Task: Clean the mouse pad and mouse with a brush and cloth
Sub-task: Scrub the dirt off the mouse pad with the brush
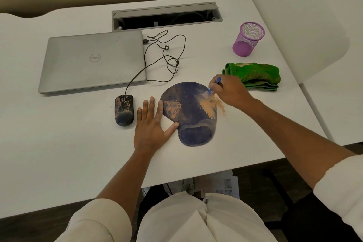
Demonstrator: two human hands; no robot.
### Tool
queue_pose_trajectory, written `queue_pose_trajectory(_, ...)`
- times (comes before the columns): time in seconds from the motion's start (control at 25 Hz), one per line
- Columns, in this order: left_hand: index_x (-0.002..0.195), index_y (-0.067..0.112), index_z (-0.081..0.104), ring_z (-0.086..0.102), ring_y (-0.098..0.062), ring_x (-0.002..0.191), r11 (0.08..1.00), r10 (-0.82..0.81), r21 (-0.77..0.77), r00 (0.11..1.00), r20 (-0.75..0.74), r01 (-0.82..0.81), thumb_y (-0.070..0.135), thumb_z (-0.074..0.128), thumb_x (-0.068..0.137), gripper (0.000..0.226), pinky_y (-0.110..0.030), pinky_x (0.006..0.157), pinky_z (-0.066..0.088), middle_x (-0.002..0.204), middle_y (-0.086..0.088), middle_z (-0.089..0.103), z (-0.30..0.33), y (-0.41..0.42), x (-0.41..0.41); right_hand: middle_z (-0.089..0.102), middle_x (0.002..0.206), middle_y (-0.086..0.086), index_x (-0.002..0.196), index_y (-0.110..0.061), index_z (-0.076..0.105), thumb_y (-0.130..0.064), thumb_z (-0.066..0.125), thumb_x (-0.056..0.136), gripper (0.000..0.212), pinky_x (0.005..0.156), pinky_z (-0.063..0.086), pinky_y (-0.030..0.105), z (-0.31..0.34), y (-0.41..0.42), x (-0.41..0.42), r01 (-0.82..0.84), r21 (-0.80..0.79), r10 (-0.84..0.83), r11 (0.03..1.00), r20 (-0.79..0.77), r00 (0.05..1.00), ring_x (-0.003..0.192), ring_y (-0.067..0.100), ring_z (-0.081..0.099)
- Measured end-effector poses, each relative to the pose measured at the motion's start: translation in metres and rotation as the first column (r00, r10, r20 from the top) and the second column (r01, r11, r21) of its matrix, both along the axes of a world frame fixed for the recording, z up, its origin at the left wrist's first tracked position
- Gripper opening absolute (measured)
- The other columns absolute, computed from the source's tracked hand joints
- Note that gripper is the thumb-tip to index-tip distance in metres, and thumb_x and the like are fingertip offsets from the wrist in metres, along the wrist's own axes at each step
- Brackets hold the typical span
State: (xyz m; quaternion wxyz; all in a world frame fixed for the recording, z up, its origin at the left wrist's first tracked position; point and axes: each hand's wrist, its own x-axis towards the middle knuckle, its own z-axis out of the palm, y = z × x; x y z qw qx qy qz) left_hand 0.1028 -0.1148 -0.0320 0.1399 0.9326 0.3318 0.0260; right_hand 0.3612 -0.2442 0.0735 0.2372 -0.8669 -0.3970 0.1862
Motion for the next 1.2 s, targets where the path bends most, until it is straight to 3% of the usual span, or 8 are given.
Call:
queue_pose_trajectory(0.12,0.164,0.024,0.003,-0.014,-0.023,0.157,1.000,-0.003,-0.001,1.000,-0.006,0.003,0.086,0.024,0.088,0.100,-0.045,0.128,-0.001,0.172,-0.004,-0.008,0.000,0.000,0.000,0.066,0.079,0.015,0.091,-0.006,0.069,-0.026,0.051,0.097,0.027,0.062,0.044,0.038,-0.013,0.002,-0.028,-0.016,-0.064,0.014,0.998,-0.030,0.999,0.072,0.028,0.059)
queue_pose_trajectory(0.28,0.164,0.026,0.000,-0.016,-0.022,0.157,1.000,0.001,0.009,1.000,-0.028,0.000,0.086,0.022,0.088,0.100,-0.044,0.128,-0.002,0.171,-0.003,-0.010,0.000,0.000,0.000,0.063,0.085,0.015,0.096,-0.010,0.067,-0.028,0.044,0.099,0.029,0.061,0.040,0.033,-0.011,-0.003,-0.018,0.118,-0.163,-0.086,0.979,0.189,0.978,0.079,0.031,0.058)
queue_pose_trajectory(0.44,0.164,0.026,0.000,-0.016,-0.022,0.157,1.000,0.003,0.001,1.000,-0.028,-0.003,0.087,0.020,0.087,0.100,-0.044,0.128,-0.003,0.172,-0.003,-0.010,0.000,0.001,0.000,0.067,0.078,0.010,0.086,-0.009,0.065,-0.019,0.050,0.095,0.020,0.065,0.050,0.041,-0.006,-0.005,-0.020,0.134,0.054,-0.132,0.989,-0.040,0.990,0.072,0.028,0.062)
queue_pose_trajectory(0.52,0.164,0.026,0.001,-0.016,-0.022,0.157,1.000,0.002,0.002,1.000,-0.026,-0.002,0.087,0.021,0.087,0.100,-0.043,0.128,-0.003,0.172,-0.003,-0.010,0.000,0.001,0.000,0.067,0.078,0.009,0.090,-0.012,0.065,-0.020,0.052,0.095,0.016,0.067,0.050,0.040,-0.013,-0.007,-0.034,0.092,0.029,-0.088,0.995,-0.114,0.990,0.073,0.028,0.062)
queue_pose_trajectory(0.72,0.164,0.026,0.003,-0.013,-0.022,0.157,1.000,0.002,0.001,1.000,-0.009,-0.002,0.087,0.019,0.087,0.100,-0.042,0.128,-0.003,0.172,-0.003,-0.008,0.001,0.000,0.000,0.065,0.077,0.012,0.089,-0.010,0.065,-0.019,0.049,0.097,0.020,0.063,0.049,0.041,-0.013,-0.019,-0.020,0.174,0.019,-0.175,0.985,0.063,0.983,0.072,0.031,0.060)
queue_pose_trajectory(0.88,0.164,0.025,0.003,-0.014,-0.022,0.157,1.000,0.003,-0.003,1.000,-0.004,-0.003,0.087,0.020,0.087,0.100,-0.044,0.128,-0.001,0.172,-0.004,-0.008,0.000,0.000,0.000,0.067,0.075,0.007,0.086,-0.011,0.066,-0.020,0.054,0.095,0.018,0.062,0.046,0.035,-0.012,-0.028,-0.029,0.126,0.079,-0.116,0.989,-0.119,0.986,0.067,0.021,0.059)
queue_pose_trajectory(1.0,0.164,0.026,0.002,-0.015,-0.022,0.157,1.000,0.002,-0.003,1.000,-0.022,-0.002,0.087,0.021,0.088,0.100,-0.044,0.128,-0.001,0.172,-0.003,-0.010,0.000,0.000,0.000,0.065,0.076,0.012,0.090,-0.004,0.068,-0.024,0.055,0.097,0.025,0.062,0.045,0.038,-0.020,-0.036,-0.037,0.108,-0.051,-0.110,0.993,-0.025,0.994,0.070,0.026,0.059)
queue_pose_trajectory(1.2,0.164,0.025,0.003,-0.014,-0.023,0.157,1.000,-0.002,-0.007,1.000,-0.014,0.002,0.085,0.024,0.088,0.099,-0.044,0.128,-0.001,0.172,-0.004,-0.009,0.001,0.000,0.000,0.071,0.080,0.011,0.090,-0.006,0.072,-0.021,0.055,0.096,0.023,0.067,0.049,0.036,-0.011,-0.042,-0.023,0.240,0.110,-0.237,0.965,-0.039,0.971,0.072,0.024,0.062)
